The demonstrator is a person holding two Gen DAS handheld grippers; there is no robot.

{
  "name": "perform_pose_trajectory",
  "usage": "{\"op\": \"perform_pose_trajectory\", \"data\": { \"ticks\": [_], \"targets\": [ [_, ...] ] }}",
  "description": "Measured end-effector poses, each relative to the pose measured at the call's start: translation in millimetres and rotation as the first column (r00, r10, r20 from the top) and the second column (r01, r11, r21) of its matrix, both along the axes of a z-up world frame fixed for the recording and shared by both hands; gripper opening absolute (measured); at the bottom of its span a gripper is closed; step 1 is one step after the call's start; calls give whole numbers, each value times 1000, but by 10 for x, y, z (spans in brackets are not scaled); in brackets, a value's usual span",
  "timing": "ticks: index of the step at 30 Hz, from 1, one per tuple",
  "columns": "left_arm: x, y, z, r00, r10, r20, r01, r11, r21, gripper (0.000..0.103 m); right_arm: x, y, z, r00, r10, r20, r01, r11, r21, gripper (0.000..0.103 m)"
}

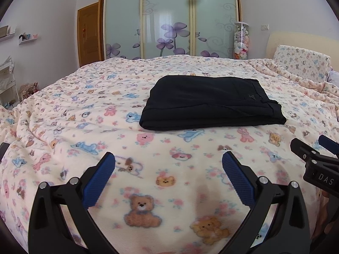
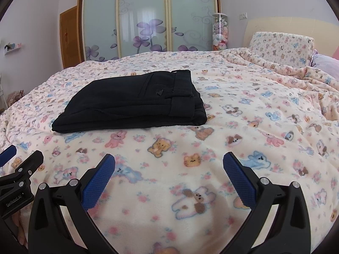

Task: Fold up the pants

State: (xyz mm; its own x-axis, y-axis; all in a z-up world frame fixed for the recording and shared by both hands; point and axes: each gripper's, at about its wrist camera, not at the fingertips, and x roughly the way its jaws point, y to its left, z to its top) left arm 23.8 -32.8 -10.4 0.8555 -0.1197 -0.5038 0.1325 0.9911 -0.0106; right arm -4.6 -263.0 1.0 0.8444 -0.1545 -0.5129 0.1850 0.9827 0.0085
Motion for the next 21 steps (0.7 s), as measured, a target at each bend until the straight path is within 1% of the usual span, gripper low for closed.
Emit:
{"op": "perform_pose_trajectory", "data": {
  "ticks": [21],
  "targets": [
    [-6,-13,1,1000,-1,0,1,1000,0,101,8,-21,-4,1000,3,-2,-3,1000,0,102]
  ]
}}
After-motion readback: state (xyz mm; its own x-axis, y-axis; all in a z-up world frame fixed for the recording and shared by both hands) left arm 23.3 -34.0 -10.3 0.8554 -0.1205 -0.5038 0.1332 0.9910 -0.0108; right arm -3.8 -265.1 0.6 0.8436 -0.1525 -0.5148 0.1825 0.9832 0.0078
